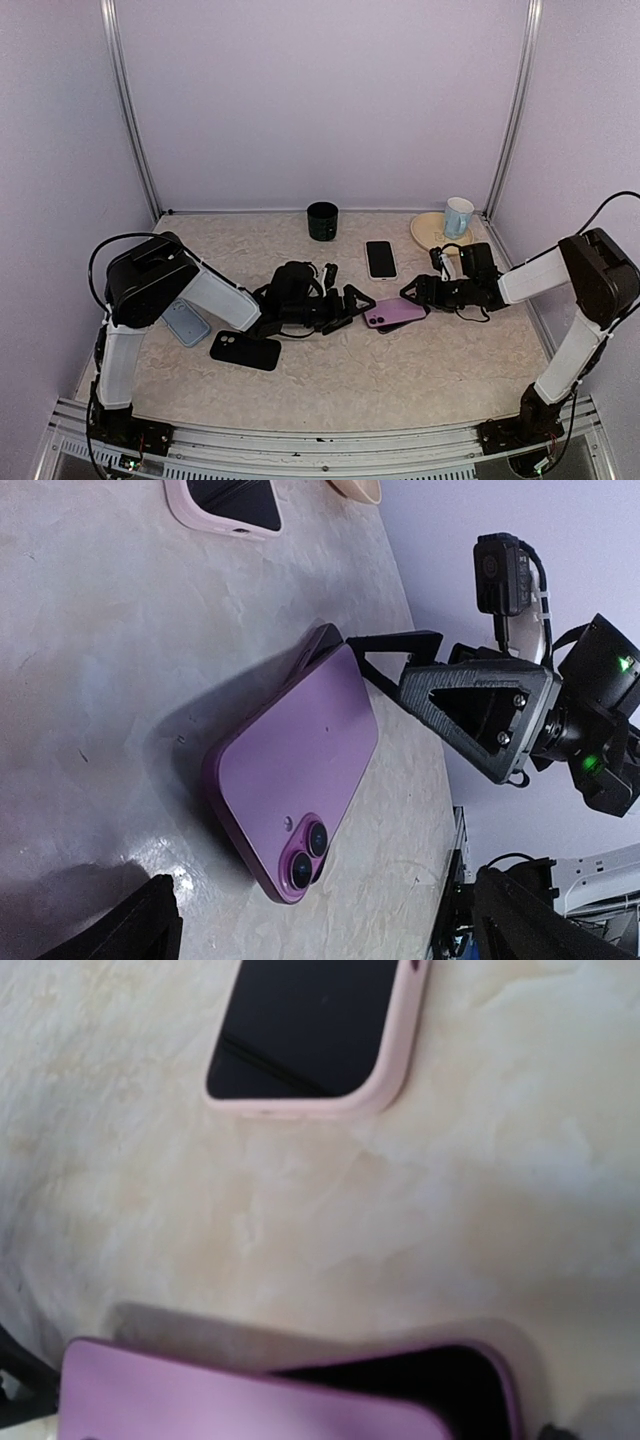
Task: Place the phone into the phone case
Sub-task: Move the phone to the center of the board, then pick up the phone from the phone.
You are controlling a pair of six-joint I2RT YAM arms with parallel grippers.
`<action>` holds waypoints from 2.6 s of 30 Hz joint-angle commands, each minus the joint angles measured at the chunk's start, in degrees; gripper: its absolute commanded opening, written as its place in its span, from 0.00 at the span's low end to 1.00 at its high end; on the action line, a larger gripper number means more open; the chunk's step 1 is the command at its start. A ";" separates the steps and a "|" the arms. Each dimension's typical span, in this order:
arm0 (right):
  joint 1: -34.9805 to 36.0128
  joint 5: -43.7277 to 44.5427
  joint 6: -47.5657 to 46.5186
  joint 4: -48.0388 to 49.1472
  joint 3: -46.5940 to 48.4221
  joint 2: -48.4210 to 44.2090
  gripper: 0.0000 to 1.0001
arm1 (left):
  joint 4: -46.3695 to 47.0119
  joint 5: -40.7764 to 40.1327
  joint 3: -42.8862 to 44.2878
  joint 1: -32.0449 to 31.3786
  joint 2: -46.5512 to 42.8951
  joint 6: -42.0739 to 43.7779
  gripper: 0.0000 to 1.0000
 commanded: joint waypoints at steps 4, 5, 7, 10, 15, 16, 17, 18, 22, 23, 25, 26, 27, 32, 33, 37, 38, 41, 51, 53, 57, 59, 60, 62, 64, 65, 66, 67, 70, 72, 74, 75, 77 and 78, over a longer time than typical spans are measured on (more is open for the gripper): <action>2.38 0.11 0.92 -1.69 -0.96 -2.45 0.92 | 2.79 2.17 0.06 -0.35 1.01 -2.44 0.99; 2.73 0.21 0.77 -1.69 -0.88 -2.52 0.93 | 3.06 2.46 0.07 -0.27 1.17 -3.12 0.98; 3.35 0.57 0.46 -1.78 -0.70 -2.54 0.92 | 3.45 3.33 0.26 -0.03 1.65 -4.72 0.97; 3.88 0.75 -0.05 -1.76 -0.60 -2.44 0.92 | 3.45 4.37 0.67 0.18 2.55 -6.87 0.95; 4.14 0.75 -0.14 -1.59 -0.78 -2.56 0.92 | 3.38 4.44 0.36 0.43 2.78 -8.13 0.92; 4.22 0.75 -0.21 -1.57 -0.78 -2.55 0.92 | 3.38 4.26 0.18 0.44 2.78 -8.26 0.91; 4.30 0.75 -0.23 -1.58 -0.71 -2.46 0.92 | 3.59 4.01 0.10 0.48 2.72 -8.38 0.91; 4.42 0.75 -0.23 -1.65 -0.69 -2.42 0.92 | 3.75 3.89 -0.02 0.45 2.70 -8.55 0.91; 5.13 0.63 -0.47 -1.54 -0.61 -2.56 0.92 | 4.61 4.10 -0.09 0.44 3.11 -9.94 0.88; 5.26 0.67 -0.63 -1.65 -0.54 -2.57 0.92 | 5.13 4.25 -0.22 0.44 3.27 -10.50 0.88; 5.44 1.10 -0.89 -2.03 -0.51 -2.67 0.92 | 6.20 4.40 -0.56 0.53 3.57 -11.52 0.87; 5.46 1.24 -1.00 -2.14 -0.58 -2.81 0.92 | 6.66 4.59 -0.74 0.53 3.72 -12.26 0.87; 5.44 1.25 -1.09 -2.23 -0.64 -2.88 0.92 | 7.11 4.72 -0.87 0.53 3.87 -12.80 0.87; 5.46 1.00 -1.28 -2.28 -0.74 -2.91 0.92 | 9.56 5.18 -1.70 0.61 4.79 -15.37 0.82; 5.46 1.00 -1.29 -2.25 -0.77 -2.79 0.92 | 10.24 5.23 -1.96 0.62 4.95 -15.89 0.79; 5.46 0.83 -1.30 -2.20 -0.70 -2.64 0.92 | 12.31 5.44 -2.52 0.62 5.39 -17.46 0.73; 5.46 0.83 -1.29 -2.24 -0.65 -2.65 0.92 | 12.68 5.53 -2.56 0.62 5.48 -17.78 0.71; 5.46 0.76 -1.37 -2.31 -0.52 -2.59 0.92 | 14.25 5.88 -2.70 0.62 5.98 -18.93 0.65; 5.46 0.42 -1.77 -2.37 -0.34 -2.29 0.92 | 19.50 6.24 -3.88 0.70 8.00 -22.25 0.46; 5.48 0.40 -1.73 -2.37 -0.32 -2.23 0.92 | 19.68 6.10 -3.95 0.70 8.10 -22.37 0.43; 5.55 0.14 -1.76 -2.17 -0.34 -1.93 0.92 | 20.57 5.87 -4.15 0.87 8.21 -22.51 0.34; 5.63 0.05 -1.73 -2.08 -0.41 -1.94 0.91 | 20.65 5.90 -4.15 0.95 8.23 -22.46 0.32; 5.64 0.04 -1.73 -2.07 -0.42 -1.90 0.91 | 20.64 5.92 -4.15 0.99 8.28 -22.50 0.31; 5.77 0.04 -1.73 -2.07 -0.44 -2.01 0.91 | 20.78 5.85 -4.11 0.99 8.47 -22.51 0.30; 5.90 0.00 -1.73 -2.12 -0.43 -2.00 0.91 | 20.86 5.86 -4.06 0.97 8.49 -22.63 0.26; 5.95 0.04 -1.73 -2.08 -0.43 -2.04 0.91 | 21.00 5.89 -4.06 0.97 8.56 -22.66 0.25; 5.98 0.04 -1.73 -2.05 -0.43 -2.01 0.91 | 21.15 5.85 -4.13 0.98 8.66 -22.72 0.22; 6.03 0.00 -1.77 -2.12 -0.43 -2.05 0.91 | 21.28 5.89 -4.15 0.97 8.74 -22.73 0.19; 6.08 -0.04 -1.85 -2.08 -0.43 -2.09 0.91 | 21.93 6.03 -4.32 0.97 8.85 -22.91 0.13; 6.13 -0.04 -1.97 -2.07 -0.43 -2.15 0.91 | 22.33 6.12 -4.37 0.97 8.93 -23.02 0.09; 6.18 -0.04 -1.95 -2.07 -0.45 -2.13 0.91 | 22.76 6.23 -4.49 0.97 9.04 -23.17 0.05; 6.17 -0.04 -1.97 -2.09 -0.44 -2.11 0.91 | 23.11 6.31 -4.54 0.98 9.09 -23.26 0.03; 6.23 0.02 -2.26 -2.35 -0.36 -2.14 0.91 | 24.07 6.57 -4.75 0.97 9.11 -23.40 0.00; 6.17 0.15 -2.56 -2.58 -0.34 -2.28 0.91 | 24.49 6.66 -4.81 1.03 9.04 -23.39 0.00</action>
